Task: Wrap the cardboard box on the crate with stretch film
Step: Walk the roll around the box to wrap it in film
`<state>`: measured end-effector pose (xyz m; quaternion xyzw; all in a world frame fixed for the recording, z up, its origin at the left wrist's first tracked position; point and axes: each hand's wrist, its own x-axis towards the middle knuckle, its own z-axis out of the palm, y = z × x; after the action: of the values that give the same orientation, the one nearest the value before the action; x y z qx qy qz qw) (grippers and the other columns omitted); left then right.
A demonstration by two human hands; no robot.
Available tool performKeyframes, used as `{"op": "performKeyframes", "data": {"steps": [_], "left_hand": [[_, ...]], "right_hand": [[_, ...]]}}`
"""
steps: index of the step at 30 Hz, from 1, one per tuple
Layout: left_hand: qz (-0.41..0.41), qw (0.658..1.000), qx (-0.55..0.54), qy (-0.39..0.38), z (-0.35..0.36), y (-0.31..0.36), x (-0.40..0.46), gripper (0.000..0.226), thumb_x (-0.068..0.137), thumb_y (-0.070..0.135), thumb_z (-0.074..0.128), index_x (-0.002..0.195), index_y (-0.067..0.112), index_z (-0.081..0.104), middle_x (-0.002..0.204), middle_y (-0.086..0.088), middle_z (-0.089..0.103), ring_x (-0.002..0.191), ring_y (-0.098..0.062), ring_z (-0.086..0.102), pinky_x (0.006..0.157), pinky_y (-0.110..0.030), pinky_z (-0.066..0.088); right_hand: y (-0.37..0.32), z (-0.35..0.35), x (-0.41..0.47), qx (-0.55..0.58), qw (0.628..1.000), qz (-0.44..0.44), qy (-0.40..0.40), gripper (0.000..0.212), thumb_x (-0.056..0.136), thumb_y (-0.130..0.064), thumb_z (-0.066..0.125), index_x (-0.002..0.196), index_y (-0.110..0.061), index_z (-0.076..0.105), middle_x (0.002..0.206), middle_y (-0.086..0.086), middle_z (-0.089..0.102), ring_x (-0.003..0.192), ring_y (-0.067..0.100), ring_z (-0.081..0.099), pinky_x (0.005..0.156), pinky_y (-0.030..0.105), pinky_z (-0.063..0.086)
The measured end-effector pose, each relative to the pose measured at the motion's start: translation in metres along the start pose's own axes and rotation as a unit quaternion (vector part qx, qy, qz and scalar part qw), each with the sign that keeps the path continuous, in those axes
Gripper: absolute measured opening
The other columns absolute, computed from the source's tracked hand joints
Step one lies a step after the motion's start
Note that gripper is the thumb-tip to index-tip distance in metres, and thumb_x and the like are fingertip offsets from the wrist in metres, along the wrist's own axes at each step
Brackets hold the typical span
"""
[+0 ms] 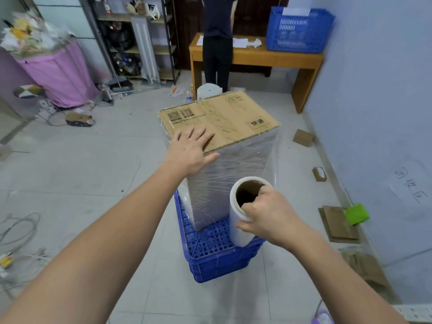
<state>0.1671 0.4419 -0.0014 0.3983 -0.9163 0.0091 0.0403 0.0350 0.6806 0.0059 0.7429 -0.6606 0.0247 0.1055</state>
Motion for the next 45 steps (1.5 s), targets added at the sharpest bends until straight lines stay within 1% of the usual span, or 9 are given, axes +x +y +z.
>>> {"op": "performKeyframes", "data": {"steps": [4, 10, 15, 21, 30, 34, 39, 41, 45], "left_hand": [[-0.004, 1.000, 0.005, 0.001, 0.001, 0.001, 0.001, 0.080, 0.092, 0.084, 0.020, 0.161, 0.043, 0.017, 0.172, 0.009, 0.013, 0.158, -0.022, 0.009, 0.126, -0.051, 0.008], [-0.002, 1.000, 0.007, 0.006, 0.002, 0.001, 0.001, 0.081, 0.091, 0.083, 0.017, 0.161, 0.042, 0.017, 0.172, 0.009, 0.014, 0.158, -0.023, 0.010, 0.126, -0.052, 0.010], [-0.004, 1.000, 0.009, 0.003, 0.002, 0.001, 0.002, 0.084, 0.090, 0.084, 0.014, 0.161, 0.041, 0.016, 0.172, 0.009, 0.013, 0.158, -0.022, 0.009, 0.126, -0.052, 0.010], [-0.005, 1.000, 0.004, 0.001, 0.003, -0.001, 0.002, 0.086, 0.089, 0.086, 0.014, 0.162, 0.040, 0.016, 0.172, 0.010, 0.013, 0.158, -0.021, 0.009, 0.126, -0.052, 0.010], [0.023, 1.000, -0.007, 0.015, 0.002, -0.002, -0.006, 0.084, 0.092, 0.085, 0.019, 0.162, 0.037, 0.020, 0.171, 0.006, 0.015, 0.158, -0.024, 0.011, 0.125, -0.053, 0.008], [0.110, 0.993, -0.037, 0.021, 0.000, -0.020, -0.003, 0.085, 0.093, 0.084, 0.018, 0.160, 0.033, 0.026, 0.171, 0.000, 0.018, 0.158, -0.022, 0.012, 0.125, -0.057, 0.006], [0.258, 0.963, 0.027, -0.071, -0.010, -0.049, 0.016, 0.105, 0.088, 0.086, 0.037, 0.165, 0.025, 0.000, 0.172, -0.013, -0.005, 0.159, -0.029, -0.006, 0.128, -0.053, 0.002], [0.309, 0.947, 0.041, -0.078, -0.012, -0.060, 0.025, 0.112, 0.085, 0.084, 0.047, 0.165, 0.025, -0.004, 0.171, -0.015, -0.007, 0.159, -0.030, -0.006, 0.128, -0.050, 0.001], [0.350, 0.936, 0.035, -0.032, -0.005, -0.072, 0.028, 0.104, 0.088, 0.082, 0.045, 0.165, 0.025, 0.004, 0.172, -0.014, 0.003, 0.159, -0.028, 0.003, 0.128, -0.048, 0.004]], "right_hand": [[-0.002, -0.007, 0.004, 0.055, 0.997, -0.058, -0.022, 0.042, 0.064, -0.056, 0.080, 0.049, -0.024, 0.057, 0.046, -0.010, 0.044, 0.061, 0.013, 0.037, 0.054, 0.023, 0.035], [-0.018, -0.018, 0.016, 0.137, 0.979, -0.111, -0.099, 0.028, 0.080, -0.048, 0.070, 0.076, -0.021, 0.067, 0.068, -0.006, 0.053, 0.088, 0.019, 0.050, 0.076, 0.033, 0.047], [-0.031, -0.024, 0.020, 0.127, 0.985, -0.057, -0.097, 0.029, 0.087, -0.045, 0.058, 0.075, -0.022, 0.046, 0.068, -0.006, 0.049, 0.095, 0.024, 0.048, 0.088, 0.036, 0.044], [-0.054, -0.026, 0.013, 0.071, 0.993, 0.046, -0.084, 0.058, 0.093, -0.072, 0.033, 0.080, -0.018, 0.048, 0.067, -0.001, 0.062, 0.079, 0.023, 0.056, 0.086, 0.033, 0.034], [-0.078, -0.041, 0.034, 0.017, 0.970, 0.178, -0.168, 0.036, 0.094, -0.038, 0.049, 0.065, -0.021, 0.035, 0.060, -0.005, 0.041, 0.061, 0.019, 0.042, 0.071, 0.033, 0.029], [-0.092, -0.042, 0.066, 0.023, 0.939, 0.253, -0.234, 0.035, 0.085, -0.034, 0.061, 0.063, -0.018, 0.039, 0.062, -0.004, 0.043, 0.061, 0.018, 0.041, 0.069, 0.030, 0.030], [-0.114, -0.053, 0.081, 0.077, 0.901, 0.334, -0.267, 0.023, 0.085, -0.021, 0.068, 0.103, -0.014, 0.055, 0.105, 0.003, 0.057, 0.084, 0.022, 0.056, 0.066, 0.032, 0.043], [-0.125, -0.048, 0.080, 0.067, 0.908, 0.345, -0.229, 0.023, 0.087, -0.029, 0.067, 0.098, -0.018, 0.050, 0.102, 0.000, 0.058, 0.075, 0.019, 0.052, 0.060, 0.031, 0.040], [-0.141, -0.035, 0.089, 0.021, 0.887, 0.440, -0.138, 0.063, 0.074, -0.085, 0.051, 0.072, -0.022, 0.048, 0.065, -0.007, 0.054, 0.056, 0.011, 0.049, 0.046, 0.028, 0.032]]}}
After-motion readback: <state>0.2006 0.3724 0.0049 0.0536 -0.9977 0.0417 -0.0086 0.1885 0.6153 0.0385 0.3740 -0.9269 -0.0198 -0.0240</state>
